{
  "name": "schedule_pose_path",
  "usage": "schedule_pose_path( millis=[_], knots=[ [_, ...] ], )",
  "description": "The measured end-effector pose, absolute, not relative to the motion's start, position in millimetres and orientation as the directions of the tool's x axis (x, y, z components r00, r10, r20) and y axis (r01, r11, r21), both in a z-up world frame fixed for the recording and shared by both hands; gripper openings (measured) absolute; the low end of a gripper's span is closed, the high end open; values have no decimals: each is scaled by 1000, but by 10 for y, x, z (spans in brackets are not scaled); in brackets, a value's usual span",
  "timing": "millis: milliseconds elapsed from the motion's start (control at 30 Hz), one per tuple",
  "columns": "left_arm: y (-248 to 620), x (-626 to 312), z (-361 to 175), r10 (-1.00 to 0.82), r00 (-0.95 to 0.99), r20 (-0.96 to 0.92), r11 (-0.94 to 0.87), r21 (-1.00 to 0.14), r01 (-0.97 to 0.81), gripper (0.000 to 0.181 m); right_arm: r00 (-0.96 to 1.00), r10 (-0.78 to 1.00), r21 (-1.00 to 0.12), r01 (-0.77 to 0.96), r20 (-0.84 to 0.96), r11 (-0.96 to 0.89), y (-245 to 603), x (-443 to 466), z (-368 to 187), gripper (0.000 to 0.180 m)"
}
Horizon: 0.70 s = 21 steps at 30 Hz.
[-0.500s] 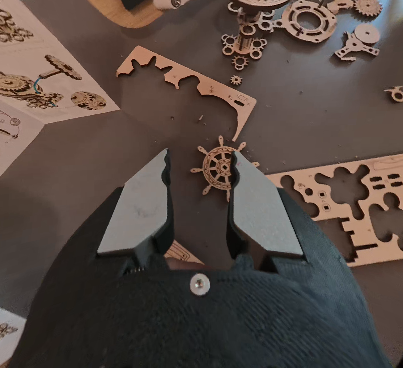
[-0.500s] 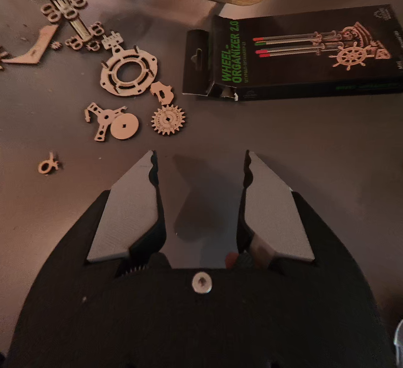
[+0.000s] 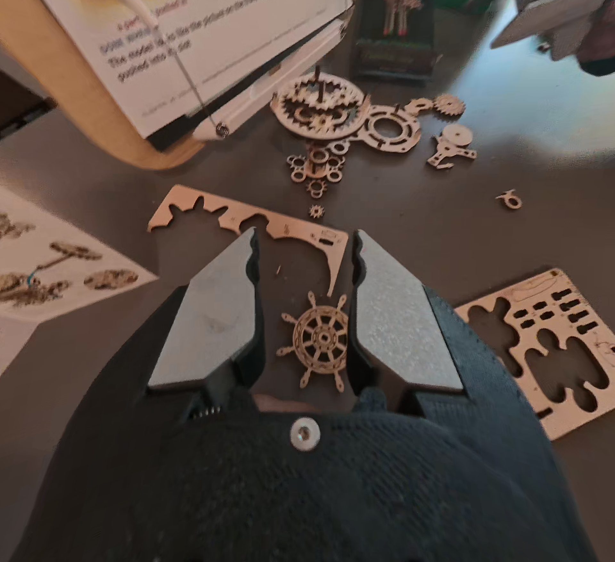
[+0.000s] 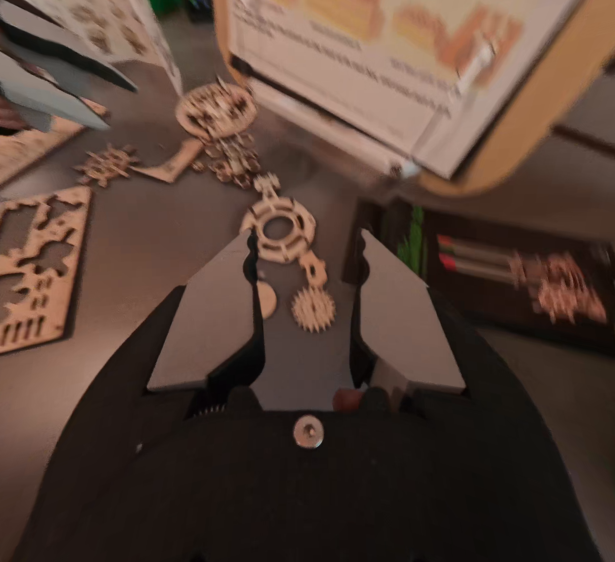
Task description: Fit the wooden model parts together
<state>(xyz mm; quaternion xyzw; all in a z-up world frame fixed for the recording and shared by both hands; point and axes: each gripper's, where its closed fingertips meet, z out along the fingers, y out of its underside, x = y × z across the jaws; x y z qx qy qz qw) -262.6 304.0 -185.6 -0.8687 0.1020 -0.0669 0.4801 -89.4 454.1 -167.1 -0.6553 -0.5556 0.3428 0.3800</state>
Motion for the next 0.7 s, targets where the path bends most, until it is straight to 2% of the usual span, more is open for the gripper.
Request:
schedule_pose_path(
  millis=[33,133,300,400,500,700],
  knots=[
    [3089,-2583,-1806,-262,965,17,-507,-853,-122,52,91,996,-888,455,-23,-62,4477,-1050,-1550,54],
    [3262,-2484,-1685,-313,950,25,-481,-866,-135,46,-85,996,-887,461,-9,32,4268,-1531,-1369,37],
    [3552,-2501,-1690,-320,946,42,-466,-877,-118,40,-279,960,-840,524,-16,138,3998,-2115,-1404,36],
    [3542,-2507,-1766,-316,947,51,-457,-883,-104,39,-334,941,-780,576,50,245,3961,-2257,-1585,33],
    [3480,-2525,-1821,-311,949,45,-454,-884,-107,38,-403,912,-708,621,80,336,3944,-2287,-1716,22],
    [3438,-2484,-1994,-317,948,-26,-486,-854,-186,39,-449,886,-647,643,115,410,3907,-2381,-1784,19]
  ],
)
